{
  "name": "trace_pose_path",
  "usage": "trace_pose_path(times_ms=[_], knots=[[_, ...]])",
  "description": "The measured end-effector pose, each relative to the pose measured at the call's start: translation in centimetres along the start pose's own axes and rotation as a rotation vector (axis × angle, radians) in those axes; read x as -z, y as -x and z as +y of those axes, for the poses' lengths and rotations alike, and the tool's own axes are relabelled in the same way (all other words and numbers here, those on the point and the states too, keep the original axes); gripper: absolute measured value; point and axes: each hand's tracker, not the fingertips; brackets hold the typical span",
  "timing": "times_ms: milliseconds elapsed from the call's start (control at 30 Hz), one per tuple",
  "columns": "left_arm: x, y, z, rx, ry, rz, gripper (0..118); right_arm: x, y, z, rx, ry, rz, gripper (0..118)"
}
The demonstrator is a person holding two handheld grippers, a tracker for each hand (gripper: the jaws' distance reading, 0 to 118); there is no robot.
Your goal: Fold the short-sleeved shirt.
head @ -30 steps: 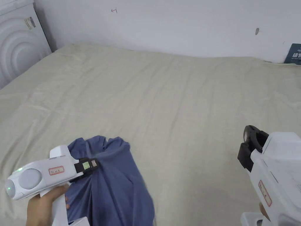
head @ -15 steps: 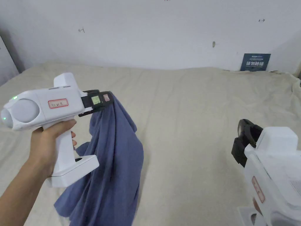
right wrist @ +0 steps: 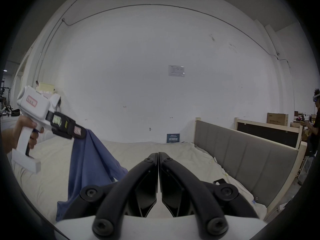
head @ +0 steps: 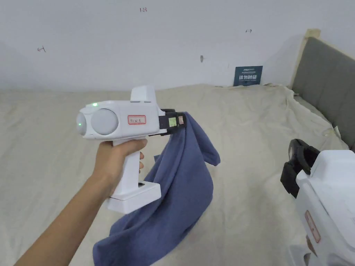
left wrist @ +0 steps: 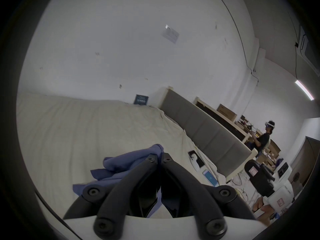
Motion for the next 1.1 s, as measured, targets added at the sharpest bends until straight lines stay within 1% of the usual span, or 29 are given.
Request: trace_pose_path(times_ms=[200,367,500,667,767,833,933,1033,1067,1100], knots=[[7.0,-1.6,-5.9,0.081,0.195,0.019,0,-0.3,-2.2,-1.2,0.004,0.025,-0.044,1],[12.0,-0.6,-11.9,0.14,0.357,0.064,0,-0.2,-3.0,-2.1,0.019,0.051,-0.06,1],[14.3,1.1,-16.2,0.057,0.479,0.131,0,-0.1,-2.7,-2.7,0.015,0.074,-0.054,1],[15.9,2.7,-21.2,0.101,0.664,0.243,0,0.4,-2.6,-3.5,0.021,0.094,-0.037,1],[15.9,3.4,-22.8,0.063,0.669,0.248,0,0.4,-2.2,-3.6,0.018,0.102,-0.03,1],[15.8,3.5,-22.5,0.022,0.639,0.251,0,0.3,-2.1,-3.6,0.016,0.106,-0.025,1],[14.8,3.5,-21.1,-0.04,0.615,0.231,23,0.3,-2.0,-3.5,0.008,0.108,-0.023,1],[12.2,3.2,-18.9,-0.115,0.475,0.211,77,-0.2,-1.4,-2.8,0.008,0.1,-0.019,1],[11.3,3.0,-17.9,-0.127,0.418,0.209,98,-0.2,-1.3,-2.6,0.008,0.096,-0.019,1],[10.2,2.8,-16.9,-0.128,0.358,0.214,107,-0.3,-1.2,-2.4,0.007,0.092,-0.018,1]])
